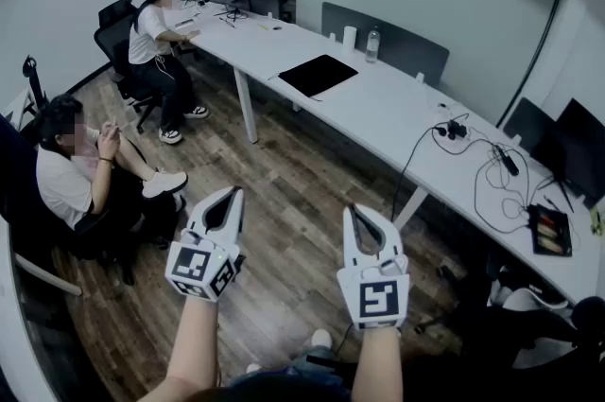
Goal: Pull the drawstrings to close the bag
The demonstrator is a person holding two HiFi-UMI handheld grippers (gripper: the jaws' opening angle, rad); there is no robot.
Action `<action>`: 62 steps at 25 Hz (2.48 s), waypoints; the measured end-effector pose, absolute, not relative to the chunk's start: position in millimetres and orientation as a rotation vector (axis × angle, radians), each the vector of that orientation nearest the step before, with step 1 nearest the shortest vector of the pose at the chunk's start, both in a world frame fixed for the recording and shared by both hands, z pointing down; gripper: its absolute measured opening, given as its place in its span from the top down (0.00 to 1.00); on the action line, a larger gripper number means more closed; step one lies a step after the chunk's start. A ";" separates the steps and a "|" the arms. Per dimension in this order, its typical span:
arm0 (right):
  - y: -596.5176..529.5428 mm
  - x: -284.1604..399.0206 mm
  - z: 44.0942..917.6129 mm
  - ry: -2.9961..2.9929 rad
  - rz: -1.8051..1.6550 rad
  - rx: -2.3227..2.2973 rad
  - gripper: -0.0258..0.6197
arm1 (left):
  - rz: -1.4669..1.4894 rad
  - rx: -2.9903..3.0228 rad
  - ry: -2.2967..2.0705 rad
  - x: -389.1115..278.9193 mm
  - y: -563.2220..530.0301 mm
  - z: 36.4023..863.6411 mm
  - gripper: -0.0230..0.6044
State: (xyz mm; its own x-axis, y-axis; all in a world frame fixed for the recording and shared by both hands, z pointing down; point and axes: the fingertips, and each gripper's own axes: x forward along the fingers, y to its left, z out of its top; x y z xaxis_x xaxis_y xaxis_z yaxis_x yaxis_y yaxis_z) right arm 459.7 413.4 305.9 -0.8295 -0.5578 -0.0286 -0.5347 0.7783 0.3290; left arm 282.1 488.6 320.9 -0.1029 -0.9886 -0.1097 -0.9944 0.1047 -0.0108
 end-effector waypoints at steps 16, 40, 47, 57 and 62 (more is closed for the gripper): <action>280.6 483.7 310.8 -3.020 -0.419 0.741 0.97 | 0.055 -1.932 2.364 309.0 370.7 324.2 0.96; 105.8 251.3 329.0 -2.916 -0.372 0.814 0.97 | 0.037 -2.034 2.317 63.3 182.0 326.1 0.96; 60.2 176.0 338.4 -2.858 -0.374 0.882 0.97 | 0.046 -2.082 2.275 -19.8 130.9 329.8 0.96; 14.0 138.4 371.9 -2.754 -0.348 0.895 0.97 | 0.039 -2.149 2.268 -62.8 86.9 356.2 0.96; -18.7 126.9 388.9 -2.726 -0.309 0.901 0.97 | 0.036 -2.146 2.291 -83.7 60.9 367.0 0.96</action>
